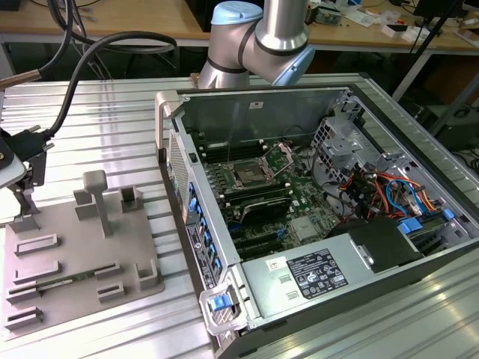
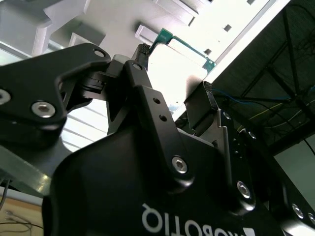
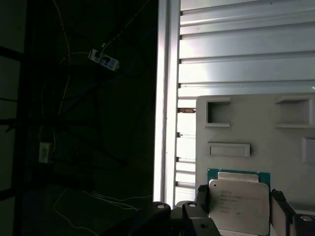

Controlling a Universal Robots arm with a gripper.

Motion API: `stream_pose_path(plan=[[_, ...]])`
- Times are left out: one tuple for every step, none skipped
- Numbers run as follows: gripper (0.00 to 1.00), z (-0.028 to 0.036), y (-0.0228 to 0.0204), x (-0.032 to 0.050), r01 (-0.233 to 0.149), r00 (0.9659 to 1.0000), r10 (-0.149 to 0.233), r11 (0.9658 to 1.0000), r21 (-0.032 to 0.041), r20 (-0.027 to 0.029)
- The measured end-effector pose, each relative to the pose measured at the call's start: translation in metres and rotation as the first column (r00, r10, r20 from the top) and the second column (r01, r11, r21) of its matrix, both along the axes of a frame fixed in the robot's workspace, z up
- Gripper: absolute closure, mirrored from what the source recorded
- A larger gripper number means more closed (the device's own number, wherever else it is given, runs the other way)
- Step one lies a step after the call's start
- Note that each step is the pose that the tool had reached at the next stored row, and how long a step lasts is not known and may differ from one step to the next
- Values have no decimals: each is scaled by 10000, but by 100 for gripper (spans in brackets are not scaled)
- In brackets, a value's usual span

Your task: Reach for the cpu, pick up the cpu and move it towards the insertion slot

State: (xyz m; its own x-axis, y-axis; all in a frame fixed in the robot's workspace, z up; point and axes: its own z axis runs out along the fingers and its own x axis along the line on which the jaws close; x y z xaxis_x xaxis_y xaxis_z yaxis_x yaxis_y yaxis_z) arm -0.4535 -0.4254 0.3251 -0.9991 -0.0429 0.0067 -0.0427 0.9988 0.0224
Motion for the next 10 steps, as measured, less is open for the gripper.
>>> stream_pose_path(plan=[[45,1,0,0,0,10000,0,10000,1,0],[45,2,0,1,0,10000,0,10000,0,0],[45,3,0,0,0,10000,0,10000,-1,-2],[45,3,0,1,0,10000,0,10000,0,-1],[45,3,0,0,0,10000,0,10000,0,-1],[45,3,0,1,0,10000,0,10000,0,-1],[45,3,0,1,0,10000,0,10000,0,-1],[45,4,0,1,0,10000,0,10000,-1,-1],[45,4,0,1,0,10000,0,10000,-1,-2],[45,7,0,0,1,10000,-1,10000,-2,-3]])
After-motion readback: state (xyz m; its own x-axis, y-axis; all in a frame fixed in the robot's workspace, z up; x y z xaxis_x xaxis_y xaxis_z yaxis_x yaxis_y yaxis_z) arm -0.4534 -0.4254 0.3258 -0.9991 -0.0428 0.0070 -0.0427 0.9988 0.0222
